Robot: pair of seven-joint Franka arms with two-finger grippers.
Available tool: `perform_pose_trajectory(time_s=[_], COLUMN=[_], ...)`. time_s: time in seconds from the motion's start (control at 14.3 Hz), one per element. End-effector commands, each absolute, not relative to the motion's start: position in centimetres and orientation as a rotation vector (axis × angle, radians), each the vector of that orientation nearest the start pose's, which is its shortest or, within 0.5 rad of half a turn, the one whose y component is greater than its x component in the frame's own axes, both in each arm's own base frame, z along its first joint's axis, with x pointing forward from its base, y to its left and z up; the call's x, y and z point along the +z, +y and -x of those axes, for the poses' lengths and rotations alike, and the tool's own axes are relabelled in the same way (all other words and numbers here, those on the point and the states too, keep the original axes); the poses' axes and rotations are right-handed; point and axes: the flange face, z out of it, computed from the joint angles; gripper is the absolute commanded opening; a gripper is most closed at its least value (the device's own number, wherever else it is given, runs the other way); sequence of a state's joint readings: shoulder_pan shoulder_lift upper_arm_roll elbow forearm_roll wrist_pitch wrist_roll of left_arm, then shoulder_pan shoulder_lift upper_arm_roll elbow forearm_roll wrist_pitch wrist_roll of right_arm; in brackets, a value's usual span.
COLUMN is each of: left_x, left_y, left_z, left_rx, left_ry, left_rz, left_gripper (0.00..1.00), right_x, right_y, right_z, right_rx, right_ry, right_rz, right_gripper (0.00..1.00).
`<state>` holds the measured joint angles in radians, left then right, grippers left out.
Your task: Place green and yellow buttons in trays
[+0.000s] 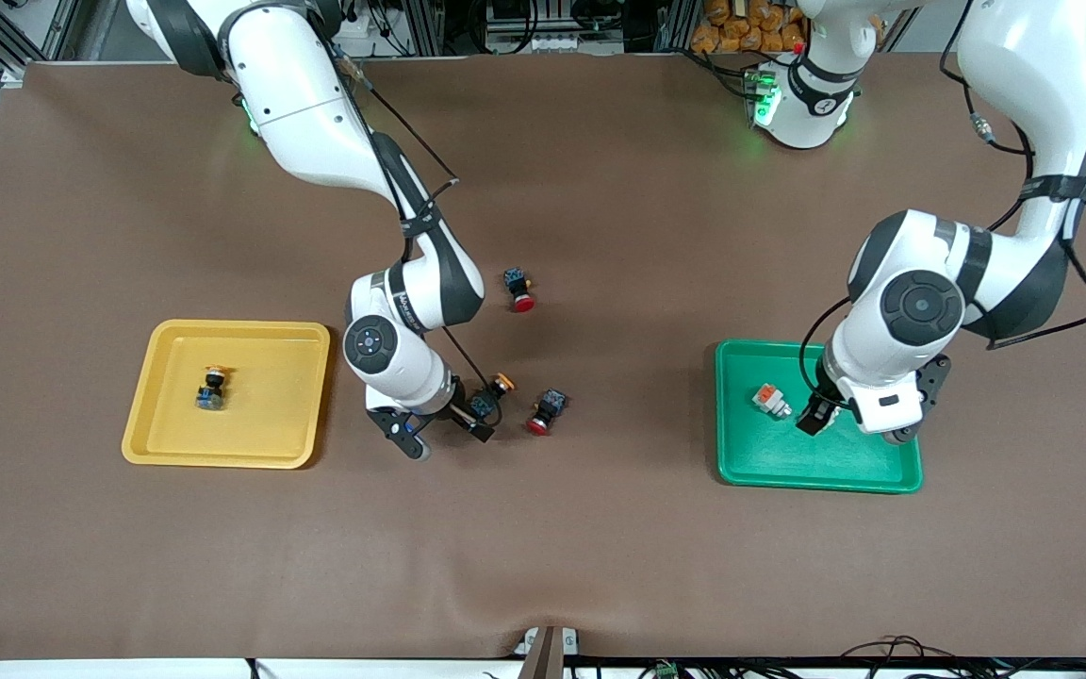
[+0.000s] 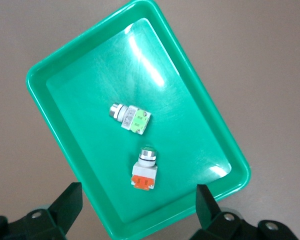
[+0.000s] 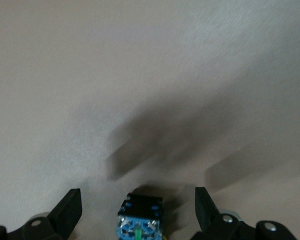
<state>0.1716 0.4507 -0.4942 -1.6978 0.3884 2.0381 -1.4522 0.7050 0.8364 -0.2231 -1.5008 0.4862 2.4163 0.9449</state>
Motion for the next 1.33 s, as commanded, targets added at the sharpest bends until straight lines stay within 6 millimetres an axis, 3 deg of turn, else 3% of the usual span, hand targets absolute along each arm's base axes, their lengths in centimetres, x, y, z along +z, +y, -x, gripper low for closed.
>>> perform_pose_trajectory(time_s=[0.0,0.07,0.14,0.28,0.35,0.56,0.7,0.91,0.98,1.12,1.26], left_x=[36.7,37.0,38.1,40.6,41.4,42.0,43.4,43.7,43.5,43.5,43.5], left_y=[-15.0,-14.7,-14.5,-14.1,-13.8,-12.6,-11.4,-9.5,-9.3,-9.2,-9.1], left_z=[-64.3,-64.6,-65.2,-66.2,-66.5,-66.8,-66.7,-67.2,-67.2,-67.2,-67.2], left_rx=[-0.141,-0.156,-0.182,-0.227,-0.235,-0.244,-0.263,-0.254,-0.25,-0.248,-0.244], left_ry=[-1.424,-1.429,-1.44,-1.389,-1.37,-1.345,-1.297,-1.314,-1.301,-1.271,-1.243], left_rz=[2.657,2.656,2.663,2.71,2.723,2.732,2.747,2.74,2.743,2.756,2.768], left_gripper=[1.0,1.0,1.0,1.0,1.0,1.0,1.0,1.0,1.0,1.0,1.0], right_x=[18.3,18.4,18.5,18.5,18.4,19.1,20.2,24.2,25.4,26.7,27.4], right_y=[38.4,38.6,39.0,39.5,39.6,37.2,33.6,29.7,27.4,21.6,17.0], right_z=[-61.7,-61.7,-61.4,-61.1,-61.0,-62.0,-62.9,-64.9,-65.6,-66.7,-66.9], right_rx=[0.052,0.044,0.039,0.024,0.017,0.068,0.119,0.114,0.169,0.245,0.26], right_ry=[1.007,0.997,0.997,0.976,0.956,0.991,0.95,0.952,0.9,0.513,0.265], right_rz=[2.764,2.772,2.775,2.8,2.824,2.849,2.983,3.051,3.095,3.24,3.244], right_gripper=[0.92,0.67,0.21,0.0,0.0,0.0,0.0,0.0,0.0,0.0,0.0])
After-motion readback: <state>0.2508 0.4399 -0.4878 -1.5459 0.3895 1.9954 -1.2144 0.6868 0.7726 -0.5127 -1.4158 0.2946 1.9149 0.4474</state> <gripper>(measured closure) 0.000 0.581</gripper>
